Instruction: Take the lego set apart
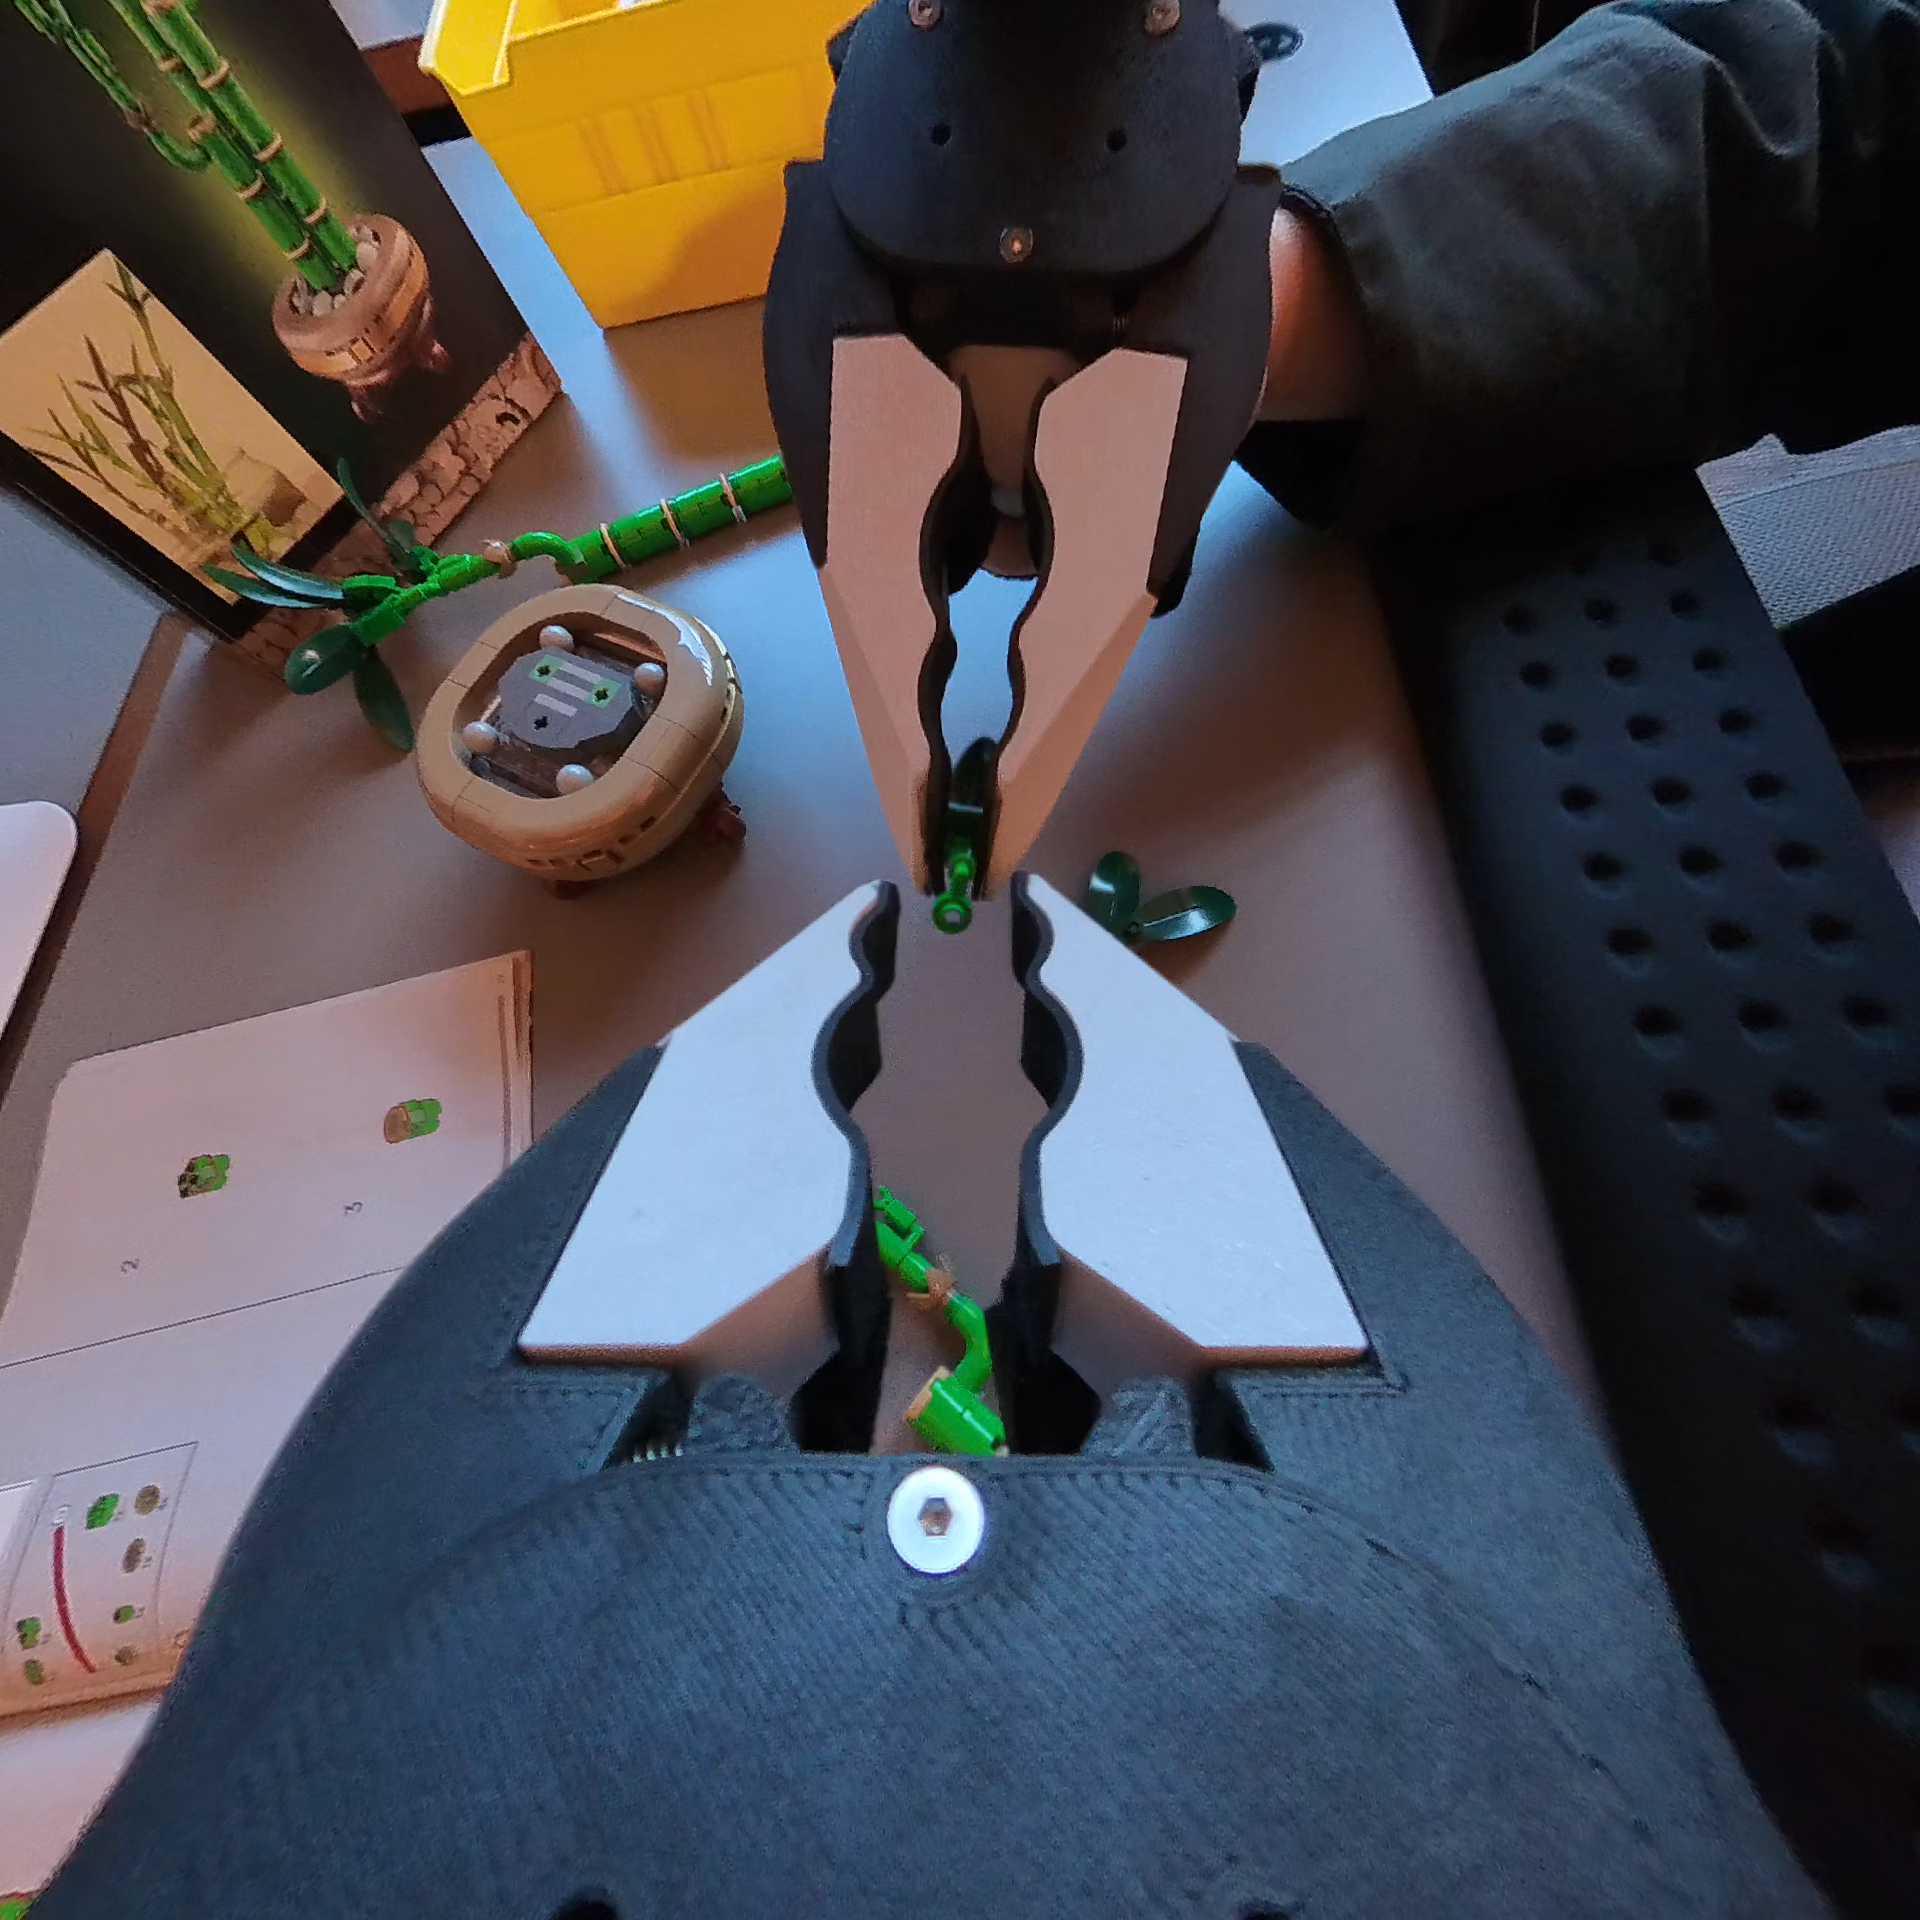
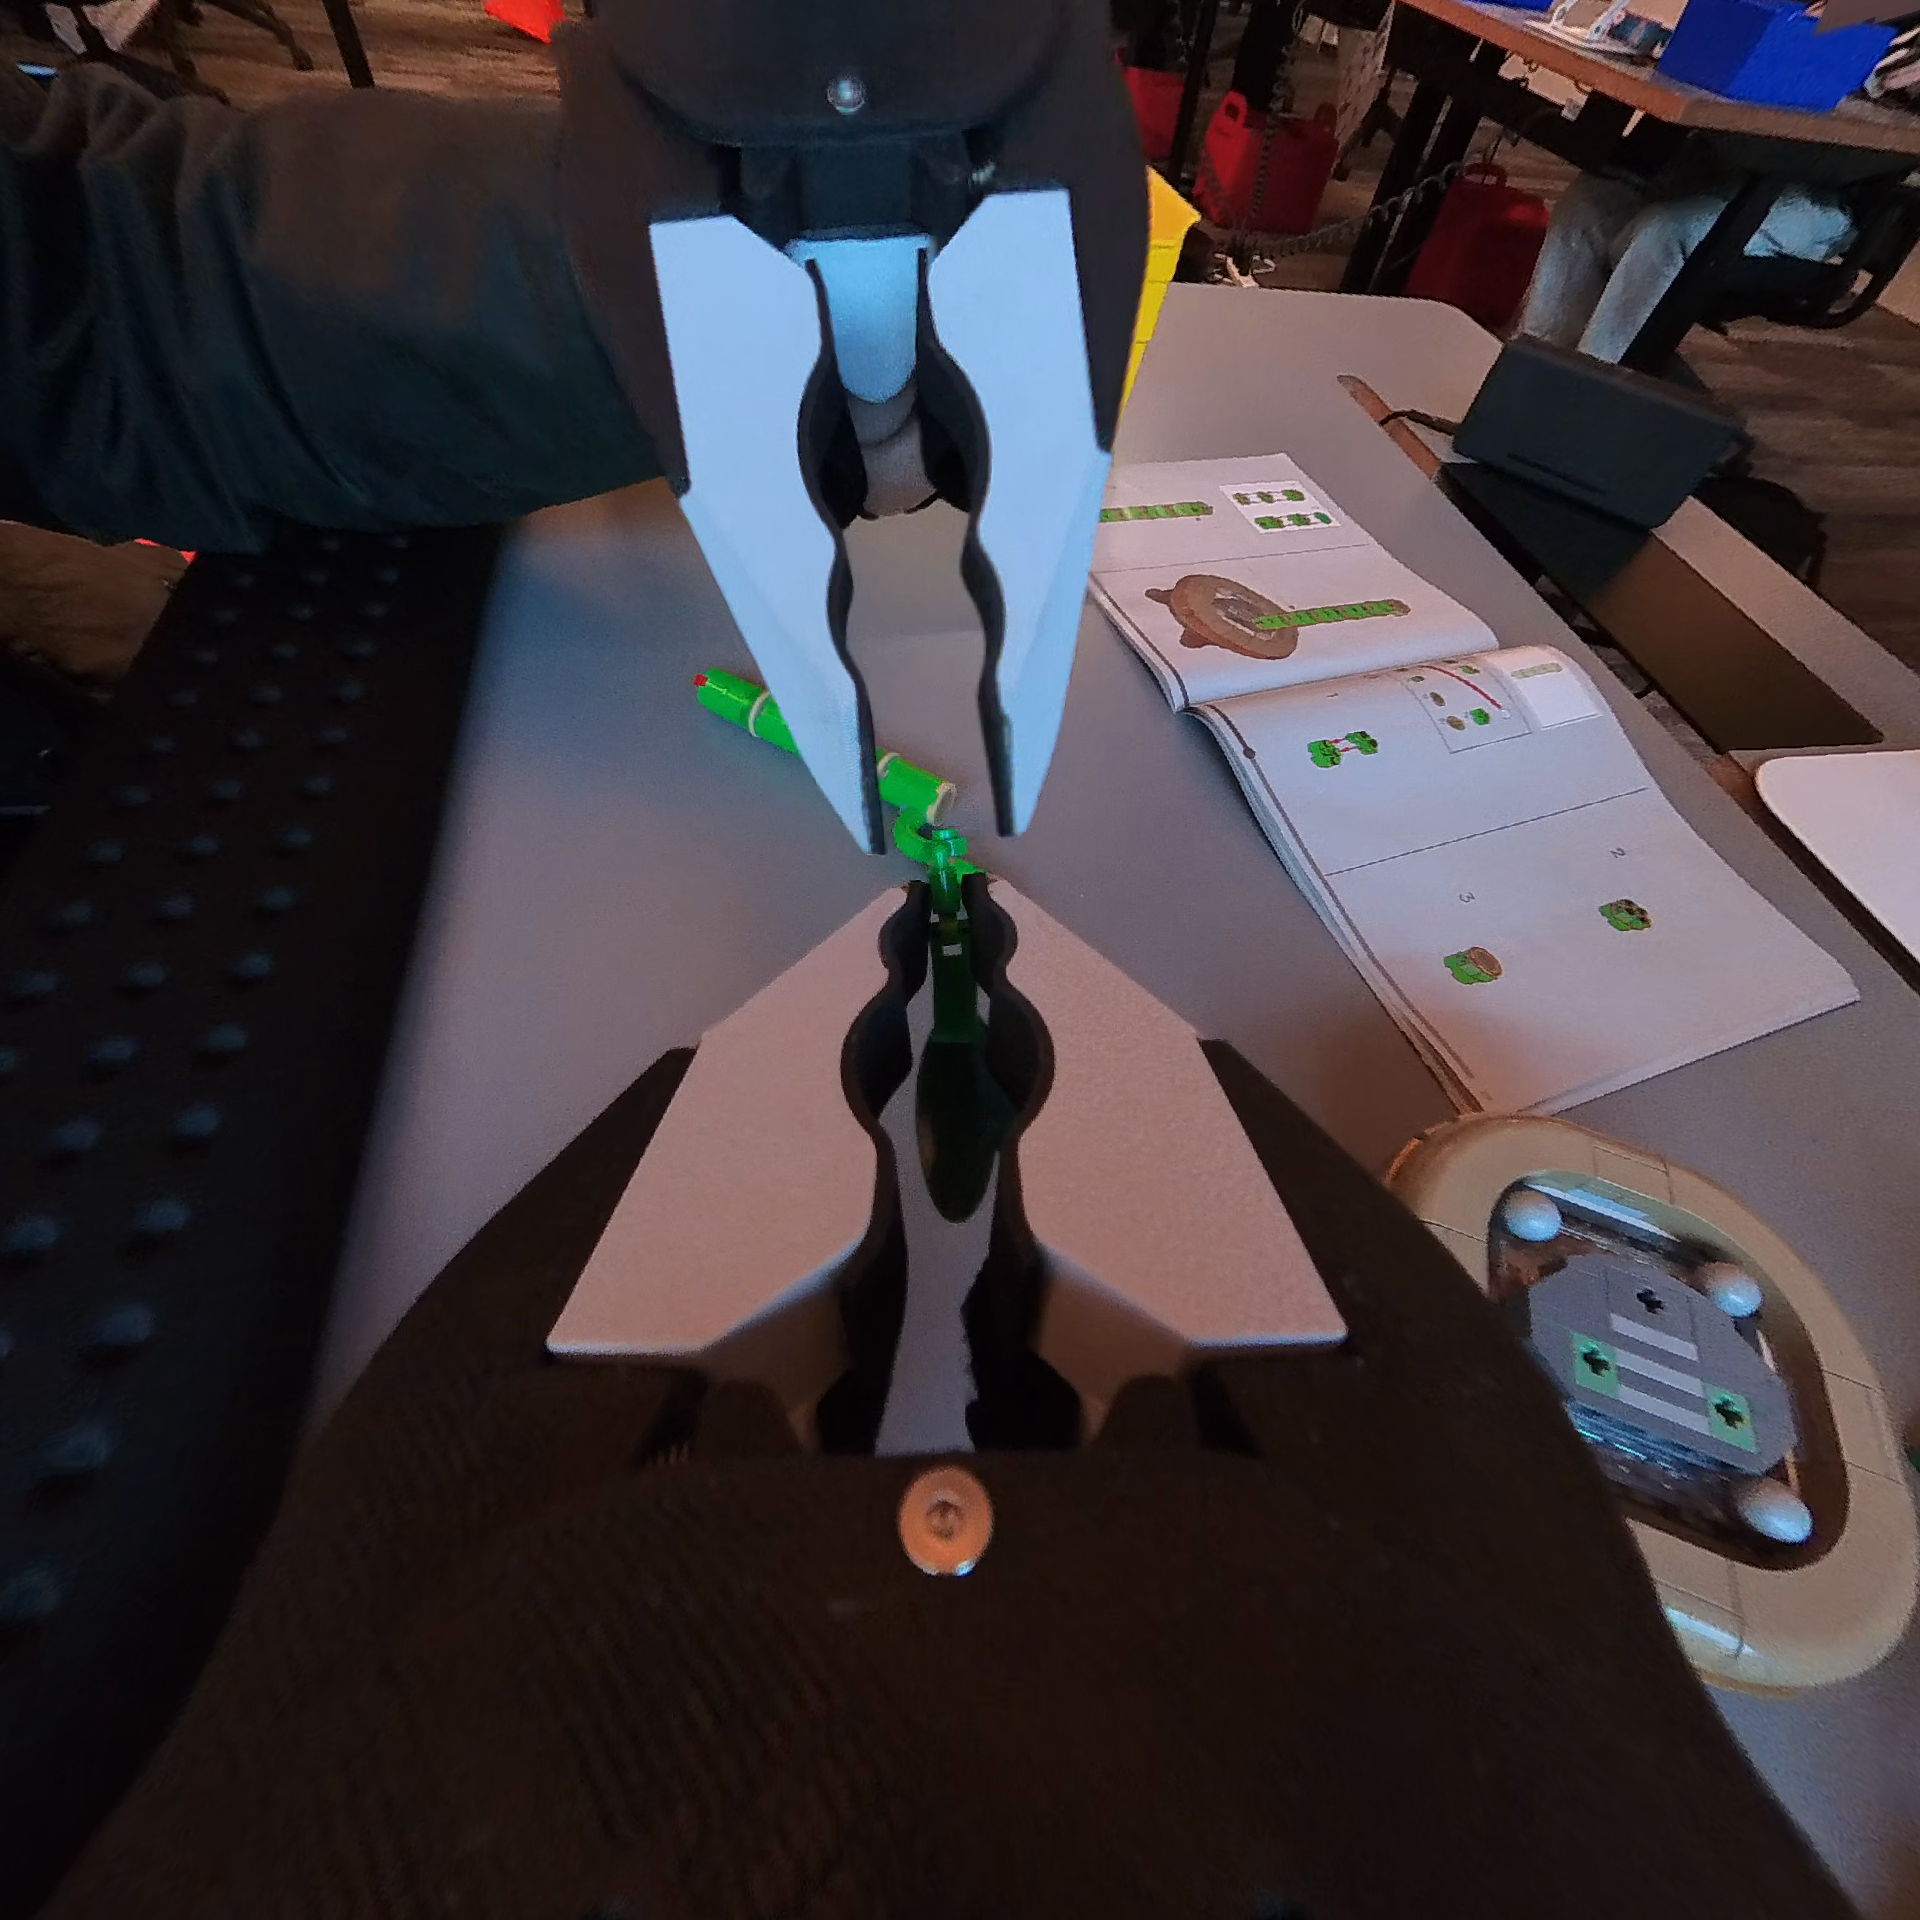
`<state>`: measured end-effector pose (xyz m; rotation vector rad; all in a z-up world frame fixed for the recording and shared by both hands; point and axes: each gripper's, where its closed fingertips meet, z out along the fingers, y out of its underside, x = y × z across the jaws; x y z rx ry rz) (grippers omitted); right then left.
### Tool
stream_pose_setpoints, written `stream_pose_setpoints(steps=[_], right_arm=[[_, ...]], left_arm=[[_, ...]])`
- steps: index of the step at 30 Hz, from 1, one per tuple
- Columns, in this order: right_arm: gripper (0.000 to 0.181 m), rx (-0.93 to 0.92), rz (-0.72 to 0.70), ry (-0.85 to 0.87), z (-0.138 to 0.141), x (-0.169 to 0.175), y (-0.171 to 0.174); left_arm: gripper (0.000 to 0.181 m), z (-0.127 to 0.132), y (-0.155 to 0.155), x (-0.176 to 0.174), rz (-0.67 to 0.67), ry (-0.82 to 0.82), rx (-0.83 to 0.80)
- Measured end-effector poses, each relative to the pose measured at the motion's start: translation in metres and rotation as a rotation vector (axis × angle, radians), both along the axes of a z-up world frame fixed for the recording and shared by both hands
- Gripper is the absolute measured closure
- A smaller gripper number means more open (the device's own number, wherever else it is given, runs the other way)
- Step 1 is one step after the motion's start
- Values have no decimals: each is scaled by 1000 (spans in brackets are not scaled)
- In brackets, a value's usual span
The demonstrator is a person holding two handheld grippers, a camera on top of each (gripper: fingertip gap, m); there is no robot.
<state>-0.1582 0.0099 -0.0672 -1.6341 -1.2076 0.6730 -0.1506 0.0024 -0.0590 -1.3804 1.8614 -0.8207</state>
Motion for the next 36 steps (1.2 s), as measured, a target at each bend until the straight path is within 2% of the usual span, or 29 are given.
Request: stream_pose_setpoints(steps=[3, 5, 8, 14, 18, 19, 26, 32, 36], right_arm=[[175, 3, 4, -26, -4, -2, -1], [176, 6, 10, -29, -5, -3, -2], [175, -1, 13, -42, -8, -4, -2], [175, -5, 14, -43, -8, -4, -2], [175, -6, 21, -43, -9, -5, -4], [175, -3, 20, -47, -9, -5, -4], [175, 1, 15, -75, -14, -5, -3], [176, 34, -8, 26, 2, -5, 1], [177, 52, -19, -8, 3, -4, 1]], left_arm=[[164, 2, -4, 0, -18, -7, 13], [181, -2, -7, -2, -42, 11, 35], [181, -7, -6, -2, -43, 22, 81], [179, -8, -6, -3, -43, 28, 76], [168, -11, -1, -2, -20, 40, 103], [176, -12, -3, -3, -33, 45, 102], [177, -17, -3, -2, -38, 68, 129], [180, 0, -1, 1, -26, -13, 94], [180, 0, -2, 1, -31, -16, 74]])
